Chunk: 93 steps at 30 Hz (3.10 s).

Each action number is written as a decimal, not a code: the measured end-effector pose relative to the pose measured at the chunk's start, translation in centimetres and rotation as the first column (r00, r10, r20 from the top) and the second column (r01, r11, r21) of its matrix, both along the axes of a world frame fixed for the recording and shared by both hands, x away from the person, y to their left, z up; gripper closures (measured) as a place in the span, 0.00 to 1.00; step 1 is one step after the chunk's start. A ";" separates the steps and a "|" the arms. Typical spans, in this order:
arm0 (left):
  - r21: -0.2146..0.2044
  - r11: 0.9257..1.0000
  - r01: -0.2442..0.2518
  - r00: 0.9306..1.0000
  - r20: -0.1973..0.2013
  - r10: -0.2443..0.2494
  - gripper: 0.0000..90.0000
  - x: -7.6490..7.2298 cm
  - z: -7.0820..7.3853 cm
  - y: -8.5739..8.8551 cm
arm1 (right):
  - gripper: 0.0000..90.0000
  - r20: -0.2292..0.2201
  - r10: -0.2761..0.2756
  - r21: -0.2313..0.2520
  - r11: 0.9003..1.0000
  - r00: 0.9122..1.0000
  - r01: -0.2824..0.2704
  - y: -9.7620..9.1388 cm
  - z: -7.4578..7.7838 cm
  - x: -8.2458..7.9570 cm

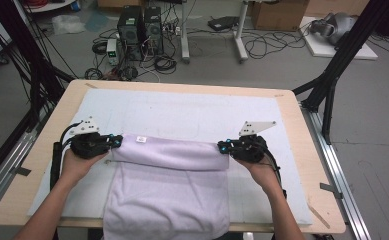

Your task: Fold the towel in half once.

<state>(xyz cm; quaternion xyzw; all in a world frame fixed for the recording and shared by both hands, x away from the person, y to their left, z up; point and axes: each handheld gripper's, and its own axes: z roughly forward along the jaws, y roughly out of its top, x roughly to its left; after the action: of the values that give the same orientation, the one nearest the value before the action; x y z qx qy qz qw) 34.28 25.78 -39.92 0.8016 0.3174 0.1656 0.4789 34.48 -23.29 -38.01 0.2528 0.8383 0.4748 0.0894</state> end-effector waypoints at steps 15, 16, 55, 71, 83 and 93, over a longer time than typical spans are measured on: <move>0.061 0.992 0.113 0.993 0.018 -0.114 0.79 -10.4 -1.1 1.3 | 0.84 -0.001 0.151 0.068 0.986 0.988 -0.151 -1.5 -0.8 -9.8; 0.063 0.992 0.109 0.994 0.017 -0.110 0.77 -10.3 -1.0 1.4 | 0.82 0.001 0.148 0.070 0.987 0.989 -0.148 -1.7 -0.8 -10.0; 0.159 0.985 0.065 0.989 -0.144 -0.042 0.87 -0.8 -4.1 -1.6 | 0.90 -0.174 0.038 -0.124 0.990 0.984 -0.060 0.6 -6.4 0.4; 0.155 0.981 -0.119 0.993 0.019 0.118 0.95 6.3 3.8 -2.2 | 0.96 0.007 -0.084 -0.157 0.984 0.996 0.084 0.0 1.1 6.0; 0.171 0.967 -0.190 0.982 0.027 0.188 0.74 11.2 7.2 -2.8 | 0.76 0.058 -0.208 -0.110 0.971 0.976 0.213 -0.7 6.5 12.0; 0.138 0.978 -0.157 0.985 -0.049 0.165 0.67 8.4 2.0 -1.0 | 0.69 -0.026 -0.151 -0.091 0.985 0.988 0.148 -0.8 1.1 9.0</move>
<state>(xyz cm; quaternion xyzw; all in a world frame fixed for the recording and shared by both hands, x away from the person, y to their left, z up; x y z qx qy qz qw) 42.70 24.82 -37.87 0.8082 0.3837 0.2003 0.3994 43.50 -24.14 -36.92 0.3185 0.8387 0.4247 0.1219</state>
